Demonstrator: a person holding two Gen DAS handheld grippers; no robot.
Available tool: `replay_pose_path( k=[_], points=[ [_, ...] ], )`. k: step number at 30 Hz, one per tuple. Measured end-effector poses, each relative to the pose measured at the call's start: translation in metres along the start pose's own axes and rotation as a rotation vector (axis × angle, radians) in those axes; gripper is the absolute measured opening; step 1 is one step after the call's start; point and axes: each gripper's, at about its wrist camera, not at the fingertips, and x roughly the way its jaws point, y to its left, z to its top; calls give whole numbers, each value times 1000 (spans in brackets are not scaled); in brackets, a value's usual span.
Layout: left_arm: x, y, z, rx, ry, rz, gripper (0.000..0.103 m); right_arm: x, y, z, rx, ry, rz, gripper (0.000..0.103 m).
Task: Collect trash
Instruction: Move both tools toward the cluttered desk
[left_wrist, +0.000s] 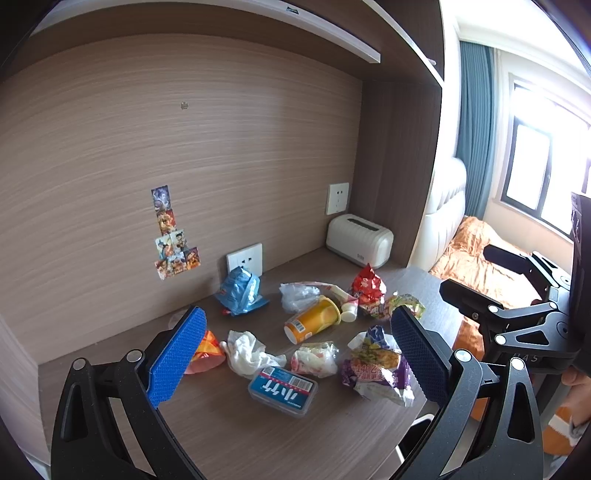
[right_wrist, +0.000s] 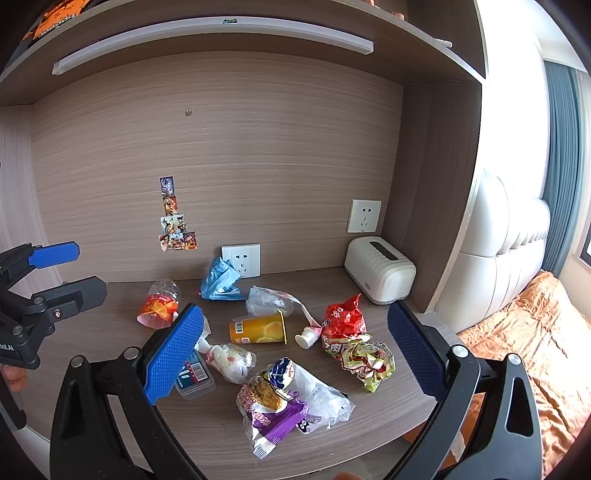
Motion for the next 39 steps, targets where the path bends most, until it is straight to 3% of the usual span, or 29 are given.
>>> replay_pose_path(
  k=[39],
  points=[
    [2,5,-2,-6,17,11,99,1,7,2,-21,4,23,100]
  ],
)
